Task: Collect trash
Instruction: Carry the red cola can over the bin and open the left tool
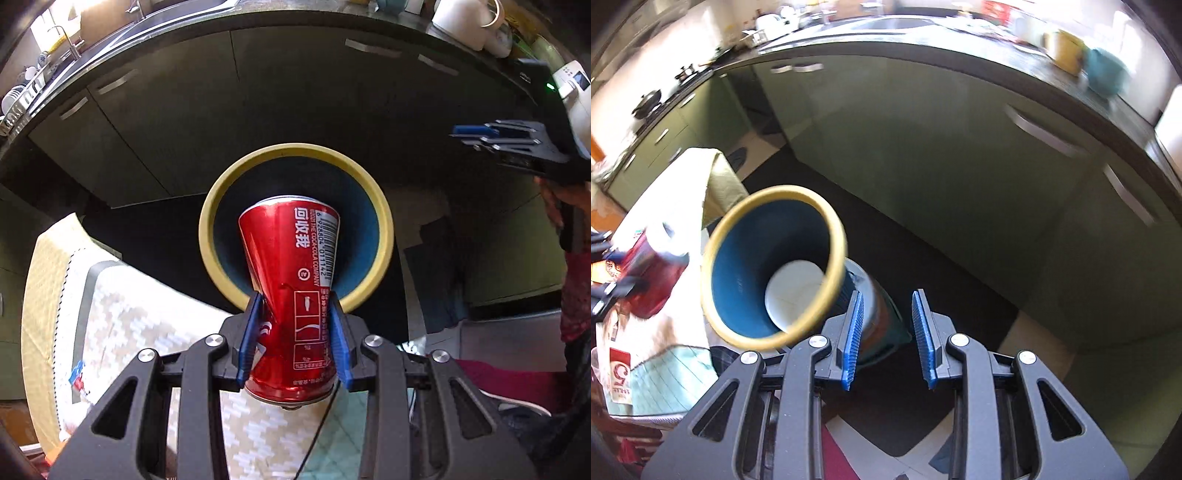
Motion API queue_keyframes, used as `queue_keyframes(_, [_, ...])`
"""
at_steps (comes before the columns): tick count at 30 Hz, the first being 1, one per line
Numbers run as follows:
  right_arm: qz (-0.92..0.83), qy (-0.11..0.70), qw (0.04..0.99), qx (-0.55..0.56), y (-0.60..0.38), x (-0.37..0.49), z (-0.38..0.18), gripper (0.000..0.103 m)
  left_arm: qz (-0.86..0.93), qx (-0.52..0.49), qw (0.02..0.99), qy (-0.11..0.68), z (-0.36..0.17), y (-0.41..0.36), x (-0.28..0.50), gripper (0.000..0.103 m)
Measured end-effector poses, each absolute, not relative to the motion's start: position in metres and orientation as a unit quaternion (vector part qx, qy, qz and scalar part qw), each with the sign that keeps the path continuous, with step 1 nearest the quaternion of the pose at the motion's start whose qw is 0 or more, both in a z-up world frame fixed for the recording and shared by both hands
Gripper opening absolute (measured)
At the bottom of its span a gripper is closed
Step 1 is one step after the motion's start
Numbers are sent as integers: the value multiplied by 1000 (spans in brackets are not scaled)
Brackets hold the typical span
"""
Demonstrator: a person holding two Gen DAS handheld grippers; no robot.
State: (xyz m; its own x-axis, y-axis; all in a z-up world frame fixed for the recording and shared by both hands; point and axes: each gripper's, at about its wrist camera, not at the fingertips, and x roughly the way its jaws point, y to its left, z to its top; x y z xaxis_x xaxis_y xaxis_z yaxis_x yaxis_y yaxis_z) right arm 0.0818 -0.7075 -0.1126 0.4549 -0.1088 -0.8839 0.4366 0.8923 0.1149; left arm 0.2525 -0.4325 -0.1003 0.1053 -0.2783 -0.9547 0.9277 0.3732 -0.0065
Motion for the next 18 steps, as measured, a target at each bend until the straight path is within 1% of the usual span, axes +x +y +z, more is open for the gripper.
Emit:
queue_keyframes(4, [-175,492,833,186,-723,62,-114,28,-445,325,673,493,-131,-473,263,34])
queue_keyframes(7, [-174,494,830,190,-725,58,-116,28,-437,316,671,509,-149,-491,270,34])
queue_keyframes(10, [-169,497,830,188,-722,68,-121,28,-426,320,662,527,-163,-500,274,41])
queue_keyframes(14, [-158,500,833,177,-710,81,-117,28,-434,317,656,530,-151,-498,268,43])
queue_keyframes(17, [-144,501,837,165,-695,93,-113,28,-441,306,665,519,-118,-476,260,43])
queue_keyframes(18, [-137,502,839,160,-688,98,-111,28,-442,301,671,514,-104,-464,257,45])
